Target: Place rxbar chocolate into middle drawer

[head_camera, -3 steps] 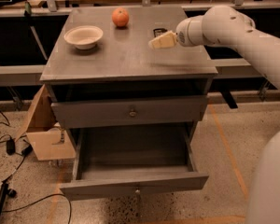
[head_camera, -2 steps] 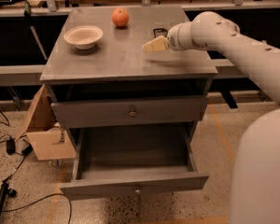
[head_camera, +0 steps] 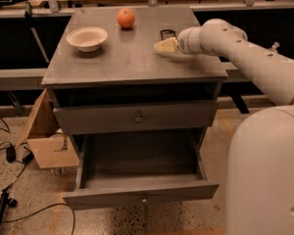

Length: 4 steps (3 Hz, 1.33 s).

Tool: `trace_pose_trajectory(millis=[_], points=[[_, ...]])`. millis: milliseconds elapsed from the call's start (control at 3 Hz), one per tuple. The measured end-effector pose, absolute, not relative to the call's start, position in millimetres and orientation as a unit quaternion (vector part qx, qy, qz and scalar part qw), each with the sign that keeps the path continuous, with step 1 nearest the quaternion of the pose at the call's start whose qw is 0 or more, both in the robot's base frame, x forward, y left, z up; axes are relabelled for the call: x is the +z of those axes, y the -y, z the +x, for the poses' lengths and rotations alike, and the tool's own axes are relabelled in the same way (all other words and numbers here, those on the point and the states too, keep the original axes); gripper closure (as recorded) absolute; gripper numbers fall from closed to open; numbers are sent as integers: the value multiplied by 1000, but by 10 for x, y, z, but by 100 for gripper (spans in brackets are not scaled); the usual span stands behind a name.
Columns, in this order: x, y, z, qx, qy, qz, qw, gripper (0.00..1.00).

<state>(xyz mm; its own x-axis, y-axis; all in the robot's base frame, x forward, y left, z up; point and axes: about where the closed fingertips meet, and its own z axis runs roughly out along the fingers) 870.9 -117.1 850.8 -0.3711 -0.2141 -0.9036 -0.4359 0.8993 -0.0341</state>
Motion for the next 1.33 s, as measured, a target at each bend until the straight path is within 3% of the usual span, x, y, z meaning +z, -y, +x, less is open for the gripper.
trace_pose_trajectory(millis=[1000,1333], points=[[8347,1312,8886,128,-826,-159,526,86],[8366,1313,8886,128,-826,-159,526,100]])
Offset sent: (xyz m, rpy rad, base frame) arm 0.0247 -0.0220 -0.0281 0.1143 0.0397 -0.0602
